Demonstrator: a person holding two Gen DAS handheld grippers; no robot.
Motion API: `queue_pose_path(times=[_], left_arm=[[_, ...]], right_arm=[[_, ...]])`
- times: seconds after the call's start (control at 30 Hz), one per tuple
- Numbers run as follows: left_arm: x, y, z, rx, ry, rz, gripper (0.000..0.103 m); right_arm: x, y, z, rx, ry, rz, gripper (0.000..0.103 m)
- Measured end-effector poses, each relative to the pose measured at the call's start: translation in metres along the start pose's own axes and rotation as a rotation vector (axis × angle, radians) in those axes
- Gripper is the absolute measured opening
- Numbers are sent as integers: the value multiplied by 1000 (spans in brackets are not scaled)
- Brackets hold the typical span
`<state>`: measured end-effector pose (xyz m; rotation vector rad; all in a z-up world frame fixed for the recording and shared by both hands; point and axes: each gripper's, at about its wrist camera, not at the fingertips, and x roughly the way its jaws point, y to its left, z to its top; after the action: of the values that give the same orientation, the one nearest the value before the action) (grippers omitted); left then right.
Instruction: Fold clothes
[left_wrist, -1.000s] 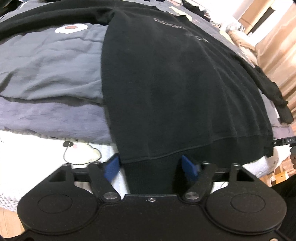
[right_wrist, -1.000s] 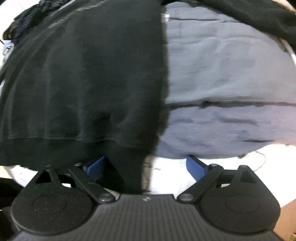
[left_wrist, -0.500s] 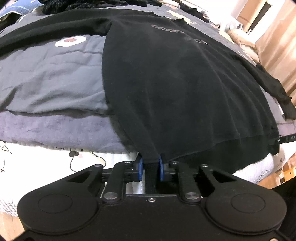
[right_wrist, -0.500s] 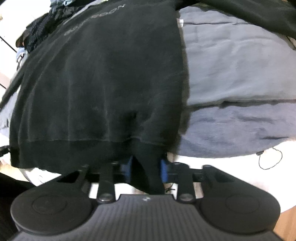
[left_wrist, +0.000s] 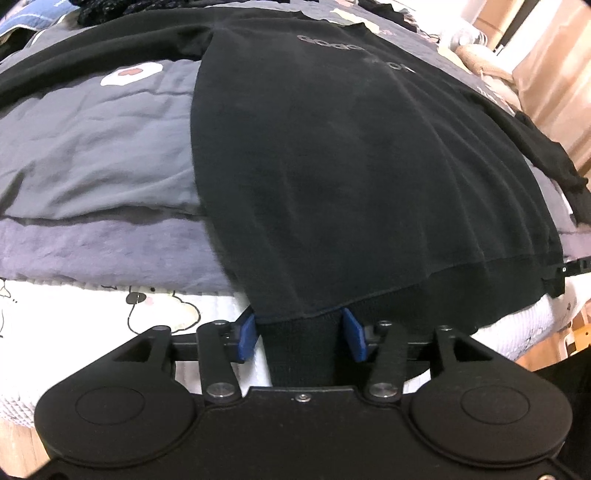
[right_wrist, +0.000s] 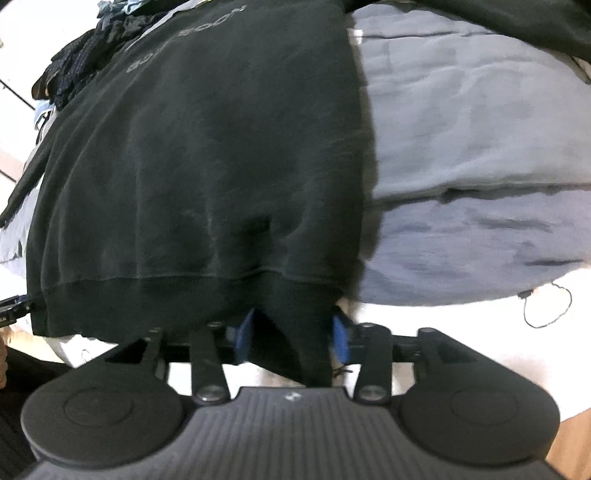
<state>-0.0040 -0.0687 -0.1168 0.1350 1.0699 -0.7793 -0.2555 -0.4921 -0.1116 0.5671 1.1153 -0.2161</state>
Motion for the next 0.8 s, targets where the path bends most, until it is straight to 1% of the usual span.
queue_pose_path(times=[0.03,0.07,0.1,0.13,0.17,0.2,0.23,0.27,0.3,0.43,0.53,0.67,0.8], left_arm=[[0,0,-1,4,-1,0,47],[-1,-1,-2,15,-10,2,37],[-2,-3,-2,34,-22,15,30],[-3,-3,-1,36,-26,17,22],[-4,-2,-1,37,-29,19,16],[-6,0,0,19,-33,5,16],[-7,0,1,19,-34,2,14],[-9,0,1,19,-35,-2,14],[-10,0,1,19,-35,-5,13],[-22,-5,2,40,-55,-23,12],[-35,-6,7,45,-56,-43,11],[-54,-11,10,68,-48,-49,11],[-58,-11,14,63,-12,-31,11]], right_arm=[[2,3,1,-10,1,-7,51],[3,7,1,-23,0,-19,51],[4,9,2,-29,-2,-29,50],[5,10,2,-29,-4,-38,47],[5,9,3,-21,-8,-42,36],[3,7,3,-7,-14,-43,24],[1,5,3,7,-21,-43,20],[-1,3,4,24,-28,-36,13],[-4,0,4,44,-36,-23,10],[-26,2,1,38,-111,19,8],[-48,8,3,17,-136,47,8],[-68,20,15,-36,-137,44,8],[-76,26,22,-111,-84,15,8]])
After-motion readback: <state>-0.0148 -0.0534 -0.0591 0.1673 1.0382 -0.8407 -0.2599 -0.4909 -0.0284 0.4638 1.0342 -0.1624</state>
